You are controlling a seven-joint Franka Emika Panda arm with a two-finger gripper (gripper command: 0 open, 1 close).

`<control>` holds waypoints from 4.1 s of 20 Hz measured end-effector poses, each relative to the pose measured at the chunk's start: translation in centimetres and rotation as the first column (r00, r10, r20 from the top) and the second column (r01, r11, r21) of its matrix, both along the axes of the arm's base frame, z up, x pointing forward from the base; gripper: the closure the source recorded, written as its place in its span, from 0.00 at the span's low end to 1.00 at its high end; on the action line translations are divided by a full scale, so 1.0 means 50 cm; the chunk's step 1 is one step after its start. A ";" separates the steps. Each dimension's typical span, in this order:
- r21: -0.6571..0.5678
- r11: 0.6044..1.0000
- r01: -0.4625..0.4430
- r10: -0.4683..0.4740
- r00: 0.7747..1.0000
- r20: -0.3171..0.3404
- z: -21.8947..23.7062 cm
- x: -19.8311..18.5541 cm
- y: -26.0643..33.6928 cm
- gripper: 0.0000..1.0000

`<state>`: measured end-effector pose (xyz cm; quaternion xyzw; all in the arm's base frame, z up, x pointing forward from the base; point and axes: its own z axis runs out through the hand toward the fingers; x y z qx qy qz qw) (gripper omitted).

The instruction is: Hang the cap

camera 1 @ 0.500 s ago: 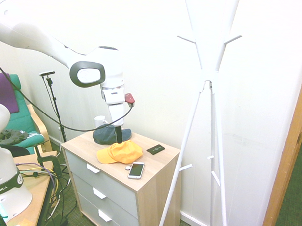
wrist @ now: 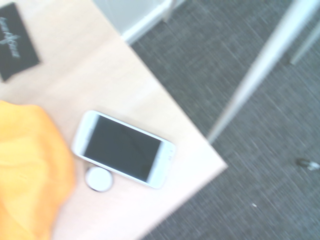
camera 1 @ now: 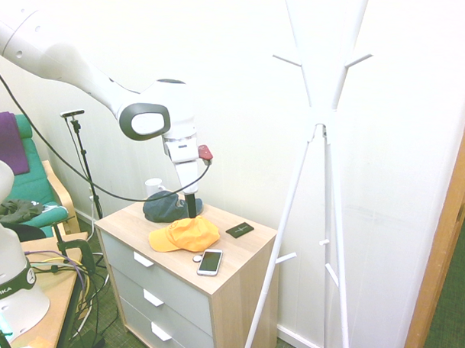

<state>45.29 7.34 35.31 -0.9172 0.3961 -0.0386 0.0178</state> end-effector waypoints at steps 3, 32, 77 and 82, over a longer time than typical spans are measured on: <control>0.018 1.000 -0.024 0.025 1.000 -0.008 -0.035 0.038 0.077 0.00; -0.031 0.991 -0.128 0.124 0.987 -0.105 -0.358 0.197 0.461 1.00; -0.087 0.995 -0.058 0.054 0.998 -0.043 -0.164 0.215 0.418 1.00; -0.093 0.994 -0.048 0.048 0.999 0.006 -0.046 0.230 0.402 1.00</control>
